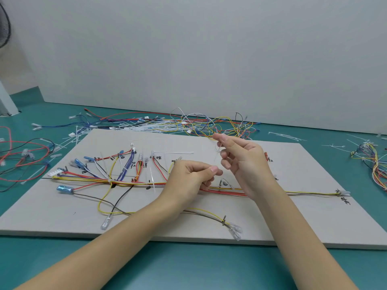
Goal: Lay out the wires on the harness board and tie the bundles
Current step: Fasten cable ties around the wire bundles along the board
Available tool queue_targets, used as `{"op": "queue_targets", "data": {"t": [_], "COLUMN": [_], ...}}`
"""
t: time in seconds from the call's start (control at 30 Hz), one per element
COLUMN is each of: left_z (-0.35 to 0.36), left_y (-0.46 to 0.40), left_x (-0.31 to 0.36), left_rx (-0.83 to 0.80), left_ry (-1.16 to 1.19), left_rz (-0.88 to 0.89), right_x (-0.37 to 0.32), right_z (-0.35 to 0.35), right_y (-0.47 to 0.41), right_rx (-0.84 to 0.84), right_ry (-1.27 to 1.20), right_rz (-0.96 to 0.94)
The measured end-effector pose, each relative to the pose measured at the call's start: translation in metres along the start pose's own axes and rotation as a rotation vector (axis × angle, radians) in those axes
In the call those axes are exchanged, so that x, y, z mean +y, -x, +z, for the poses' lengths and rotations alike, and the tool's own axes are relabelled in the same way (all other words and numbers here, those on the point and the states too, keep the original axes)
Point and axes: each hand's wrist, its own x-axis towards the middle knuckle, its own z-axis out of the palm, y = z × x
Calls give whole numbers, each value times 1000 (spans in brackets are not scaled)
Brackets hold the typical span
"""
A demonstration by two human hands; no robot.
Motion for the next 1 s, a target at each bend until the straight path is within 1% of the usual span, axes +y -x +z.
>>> {"op": "queue_targets", "data": {"t": [0.13,0.27,0.4,0.47,0.5,0.57,0.63,0.67,0.7,0.8,1.0], "left_z": [0,1,-3,-5,-8,-14,-19,-23,-25,-33,-37], "left_y": [1,2,1,1,1,-1,-2,-3,-5,-7,-9], "left_x": [-2,-4,-1,-2,-2,-3,-3,-3,-2,3,3], "left_rx": [2,-21,-33,-7,7,-24,-107,-149,-186,-246,-259], "left_ry": [-7,-16,-8,-135,-273,-646,-1006,-1105,-1142,-1091,-1147], "left_rz": [47,86,89,139,195,306,349,350,341,331,342], "right_x": [-1,-4,-3,-3,-3,-5,-6,-6,-5,-1,1], "right_z": [-3,-7,-10,-12,-13,-20,-27,-30,-31,-33,-37], "right_y": [0,-1,-3,-3,-4,-6,-9,-10,-11,-13,-16], "right_rx": [13,-15,-55,-67,-46,51,134,153,160,157,157], "right_ry": [-85,-97,-107,-67,-20,105,160,157,153,173,261], "right_rz": [34,52,57,44,17,-65,-103,-96,-82,-56,-93]}}
